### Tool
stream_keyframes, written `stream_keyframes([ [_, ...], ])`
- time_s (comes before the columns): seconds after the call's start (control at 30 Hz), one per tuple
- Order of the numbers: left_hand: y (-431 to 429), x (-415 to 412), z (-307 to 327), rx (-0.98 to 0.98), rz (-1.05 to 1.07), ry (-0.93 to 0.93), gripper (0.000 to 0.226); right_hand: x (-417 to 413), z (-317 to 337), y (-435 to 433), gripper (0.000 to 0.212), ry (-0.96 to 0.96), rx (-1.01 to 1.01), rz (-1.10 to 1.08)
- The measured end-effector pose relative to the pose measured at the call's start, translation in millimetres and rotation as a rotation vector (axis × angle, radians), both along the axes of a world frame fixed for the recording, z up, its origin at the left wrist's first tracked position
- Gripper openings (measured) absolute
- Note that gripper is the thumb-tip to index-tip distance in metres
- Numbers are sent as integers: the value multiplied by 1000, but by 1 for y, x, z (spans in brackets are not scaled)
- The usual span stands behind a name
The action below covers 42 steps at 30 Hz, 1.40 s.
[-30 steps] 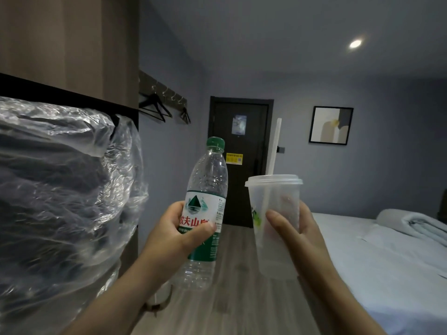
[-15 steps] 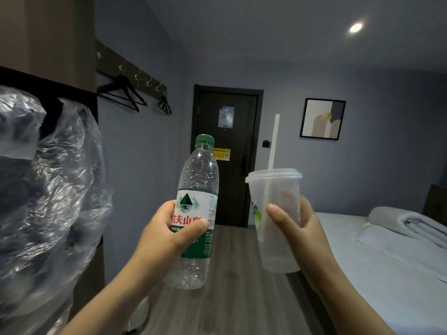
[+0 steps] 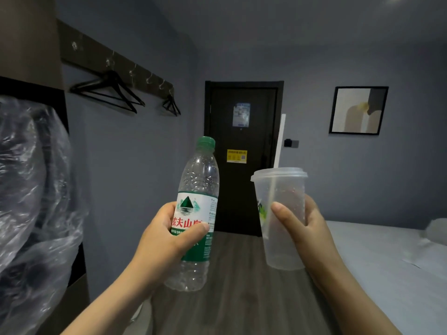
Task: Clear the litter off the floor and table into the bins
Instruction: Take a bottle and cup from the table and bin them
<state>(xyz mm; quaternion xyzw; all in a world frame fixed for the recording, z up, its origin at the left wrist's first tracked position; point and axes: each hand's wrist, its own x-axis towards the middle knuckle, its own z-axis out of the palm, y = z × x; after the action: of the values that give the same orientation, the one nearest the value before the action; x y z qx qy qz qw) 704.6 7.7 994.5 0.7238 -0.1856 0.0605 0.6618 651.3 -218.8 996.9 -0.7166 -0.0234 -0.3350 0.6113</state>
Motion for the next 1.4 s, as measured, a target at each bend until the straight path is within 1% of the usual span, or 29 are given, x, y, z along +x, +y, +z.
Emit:
stream_keyframes([
  [0.17, -23, 69, -8, 27, 47, 13, 46, 76, -11, -26, 63, 21, -1, 27],
  [0.37, -37, 169, -18, 22, 63, 25, 46, 181, -21, -40, 47, 52, -25, 24],
  [0.63, -33, 324, 2, -9, 64, 4, 48, 329, -8, -35, 47, 55, -94, 16],
  [0.83, -44, 421, 4, -33, 61, 0, 49, 419, -18, -48, 46, 79, -149, 40],
  [1.0, -62, 500, -8, -69, 71, 10, 46, 505, -27, -69, 46, 75, -175, 57],
  [1.13, -84, 573, -16, -59, 125, 1, 36, 581, -32, -93, 46, 62, -183, 90],
  [1.33, -122, 678, -14, -21, 183, -13, 41, 696, -29, -137, 44, 63, -172, 143],
  [1.4, -127, 708, -23, -9, 215, 1, 36, 732, -34, -145, 43, 66, -171, 160],
])
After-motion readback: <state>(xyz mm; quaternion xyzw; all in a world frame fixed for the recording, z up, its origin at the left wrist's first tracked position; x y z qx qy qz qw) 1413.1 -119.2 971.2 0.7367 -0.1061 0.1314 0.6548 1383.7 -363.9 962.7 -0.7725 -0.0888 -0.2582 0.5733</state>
